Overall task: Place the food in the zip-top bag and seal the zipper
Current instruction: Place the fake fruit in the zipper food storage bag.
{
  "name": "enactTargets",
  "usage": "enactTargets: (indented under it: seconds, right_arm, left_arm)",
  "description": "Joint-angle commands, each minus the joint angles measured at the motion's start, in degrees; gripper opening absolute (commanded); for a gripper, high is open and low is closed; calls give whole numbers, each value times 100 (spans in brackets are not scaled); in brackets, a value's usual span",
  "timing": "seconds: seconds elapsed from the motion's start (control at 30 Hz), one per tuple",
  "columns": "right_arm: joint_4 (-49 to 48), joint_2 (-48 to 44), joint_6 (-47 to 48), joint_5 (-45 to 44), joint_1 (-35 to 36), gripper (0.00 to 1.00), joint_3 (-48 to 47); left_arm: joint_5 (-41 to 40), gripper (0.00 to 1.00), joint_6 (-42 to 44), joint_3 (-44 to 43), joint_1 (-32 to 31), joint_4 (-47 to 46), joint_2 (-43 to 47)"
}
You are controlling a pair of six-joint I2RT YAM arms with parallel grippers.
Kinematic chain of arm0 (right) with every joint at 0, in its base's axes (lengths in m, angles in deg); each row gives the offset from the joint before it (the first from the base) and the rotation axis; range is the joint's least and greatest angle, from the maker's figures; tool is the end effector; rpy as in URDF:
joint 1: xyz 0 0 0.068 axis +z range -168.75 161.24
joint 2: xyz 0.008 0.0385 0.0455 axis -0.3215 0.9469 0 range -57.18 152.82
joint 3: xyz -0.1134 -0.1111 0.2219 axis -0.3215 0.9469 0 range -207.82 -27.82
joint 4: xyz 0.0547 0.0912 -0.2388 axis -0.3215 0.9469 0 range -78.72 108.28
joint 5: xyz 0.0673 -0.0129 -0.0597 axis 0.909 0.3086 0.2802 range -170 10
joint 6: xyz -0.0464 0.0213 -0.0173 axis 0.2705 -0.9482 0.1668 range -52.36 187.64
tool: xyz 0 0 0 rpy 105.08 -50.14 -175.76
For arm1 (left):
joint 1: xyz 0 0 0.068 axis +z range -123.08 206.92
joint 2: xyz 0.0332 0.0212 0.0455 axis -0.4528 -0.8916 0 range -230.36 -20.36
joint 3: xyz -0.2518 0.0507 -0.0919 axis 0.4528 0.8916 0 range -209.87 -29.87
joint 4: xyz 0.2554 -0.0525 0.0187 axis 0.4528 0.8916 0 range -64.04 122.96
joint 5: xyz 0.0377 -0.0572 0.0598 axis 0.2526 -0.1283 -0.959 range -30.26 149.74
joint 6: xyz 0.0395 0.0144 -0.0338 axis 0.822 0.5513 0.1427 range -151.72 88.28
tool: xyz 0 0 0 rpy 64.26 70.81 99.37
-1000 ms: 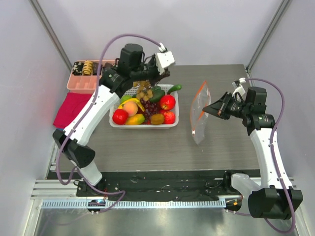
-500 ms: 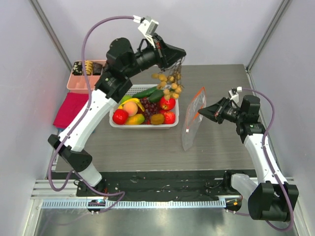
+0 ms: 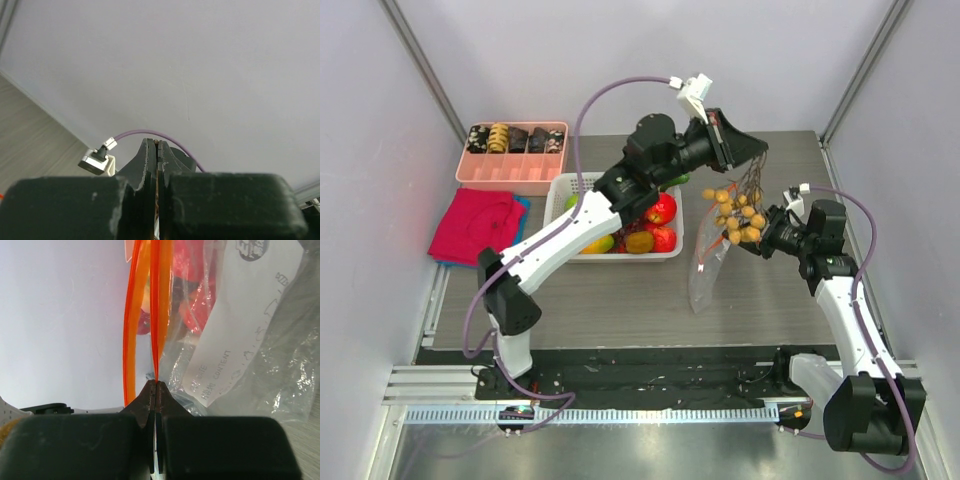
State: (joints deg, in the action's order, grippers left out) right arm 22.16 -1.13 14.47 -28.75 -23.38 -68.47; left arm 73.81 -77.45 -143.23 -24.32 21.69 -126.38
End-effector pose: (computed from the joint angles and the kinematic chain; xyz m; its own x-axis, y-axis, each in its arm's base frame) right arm 0.2125 0.0107 0.2827 -0.7820 0.5659 -0.2611 -0.0342 0.3793 0.9246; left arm 0.2652 -0.3441 0.4798 -0.5604 -0.4115 -0.7188 0.7223 0.1819 -0.6672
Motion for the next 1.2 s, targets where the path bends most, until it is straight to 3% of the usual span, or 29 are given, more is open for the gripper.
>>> enactTargets:
  seconds: [0.0,0.57,1.0,1.17]
  right_arm:
    - [213,-270,272,-44,-4,1,83]
    - [679,-630,439,-27,-47,1,136]
    - [1250,-666,1045,-35,-83,1,-119]
    - [1356,-701,1168,-9,-83,1,-251]
  left_arm:
    - [-387,0,-533,147,-105,-574,-68]
    - [-835,0,-885,1562,272,-443,-130]
    - [-1362,0,301,1897,686,338,424]
    - [-2153,0,1870,1827,327,427,599]
